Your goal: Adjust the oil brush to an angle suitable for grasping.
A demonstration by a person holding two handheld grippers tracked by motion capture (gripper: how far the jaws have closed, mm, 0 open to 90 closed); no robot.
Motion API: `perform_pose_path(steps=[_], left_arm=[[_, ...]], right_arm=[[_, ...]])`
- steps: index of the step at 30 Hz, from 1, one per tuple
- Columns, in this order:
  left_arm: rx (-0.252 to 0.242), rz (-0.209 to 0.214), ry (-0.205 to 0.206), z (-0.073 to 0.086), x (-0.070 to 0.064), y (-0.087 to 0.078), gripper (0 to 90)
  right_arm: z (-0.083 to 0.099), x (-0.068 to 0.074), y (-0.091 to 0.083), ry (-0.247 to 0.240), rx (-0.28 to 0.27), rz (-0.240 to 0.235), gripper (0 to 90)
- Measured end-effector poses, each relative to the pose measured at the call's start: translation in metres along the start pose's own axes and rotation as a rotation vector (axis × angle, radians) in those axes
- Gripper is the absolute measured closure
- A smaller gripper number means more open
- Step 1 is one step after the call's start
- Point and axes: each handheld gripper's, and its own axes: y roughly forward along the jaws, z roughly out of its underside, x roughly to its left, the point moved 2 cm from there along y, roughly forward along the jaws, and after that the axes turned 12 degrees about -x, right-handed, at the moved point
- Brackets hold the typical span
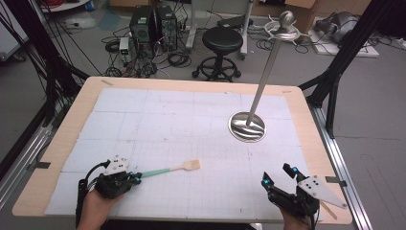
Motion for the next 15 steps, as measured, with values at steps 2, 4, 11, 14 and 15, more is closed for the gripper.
perform_pose_path(steps=[2, 4, 11, 14, 15], left_arm=[[0.005, -0.038, -0.01, -0.005, 0.005, 0.007, 89.5], [0.003, -0.051, -0.016, -0.008, 0.006, 0.01, 89.2], [-0.007, -0.122, -0.021, -0.023, 0.021, 0.036, 88.6], [-0.01, -0.13, -0.011, -0.029, 0.025, 0.046, 88.6], [-0.036, -0.124, -0.042, -0.031, 0.029, 0.048, 88.6]], right_arm=[[0.0, 0.0, 0.0, 0.001, 0.002, -0.001, 23.5], [0.0, 0.0, 0.0, -0.004, 0.001, -0.003, 23.5], [0.0, 0.001, 0.001, -0.002, 0.004, -0.003, 23.5], [0.001, 0.0, 0.002, -0.012, 0.007, -0.005, 23.5], [0.001, 0.0, 0.002, -0.008, 0.009, -0.005, 23.5]])
